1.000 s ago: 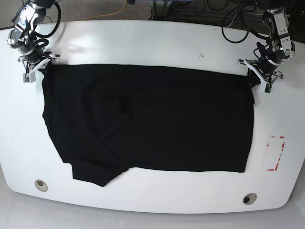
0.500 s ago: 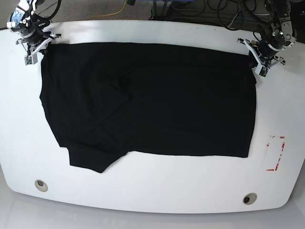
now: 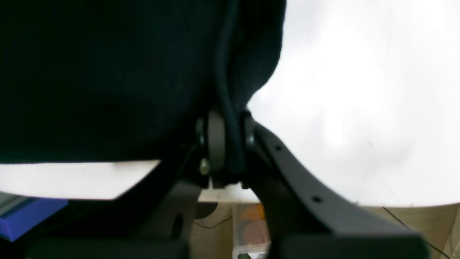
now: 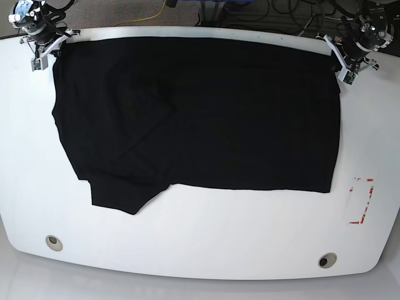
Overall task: Layout the t-shirt on the table in an organized manner, then fold the t-shirt properly
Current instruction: 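Pull the shirt with both grippers toward the robot, sliding it across the table, then release the corners and lift both grippers off the shirt, then lower both grippers to the shirt's hem-side corners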
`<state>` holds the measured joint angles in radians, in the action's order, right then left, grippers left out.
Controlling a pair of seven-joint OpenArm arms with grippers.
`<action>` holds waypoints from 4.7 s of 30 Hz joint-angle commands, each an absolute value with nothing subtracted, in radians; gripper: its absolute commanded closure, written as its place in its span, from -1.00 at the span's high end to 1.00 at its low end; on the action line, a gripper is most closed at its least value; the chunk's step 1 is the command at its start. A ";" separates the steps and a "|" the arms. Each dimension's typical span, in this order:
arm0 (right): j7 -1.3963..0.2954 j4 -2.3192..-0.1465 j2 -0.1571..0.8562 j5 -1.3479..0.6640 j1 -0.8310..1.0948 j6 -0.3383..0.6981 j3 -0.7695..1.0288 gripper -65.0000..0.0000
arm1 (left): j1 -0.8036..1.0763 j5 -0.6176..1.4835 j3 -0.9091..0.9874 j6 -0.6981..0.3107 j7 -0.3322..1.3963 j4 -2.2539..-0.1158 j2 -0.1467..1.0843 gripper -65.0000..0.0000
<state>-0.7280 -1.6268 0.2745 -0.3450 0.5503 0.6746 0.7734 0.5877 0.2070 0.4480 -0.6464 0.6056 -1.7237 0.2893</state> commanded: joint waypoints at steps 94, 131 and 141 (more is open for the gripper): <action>-0.722 -1.204 0.392 -0.140 -0.406 0.670 0.441 0.53 | -0.334 -0.010 0.427 -0.513 0.737 -1.461 0.249 -0.05; -0.329 -0.443 0.415 0.018 -0.708 0.638 0.401 0.53 | -0.421 -0.013 0.417 -0.515 0.418 -1.133 0.254 -0.05; -0.298 -0.444 0.418 0.018 -0.619 0.644 0.401 0.53 | -0.400 -0.013 0.392 -0.516 0.418 -1.138 0.254 -0.05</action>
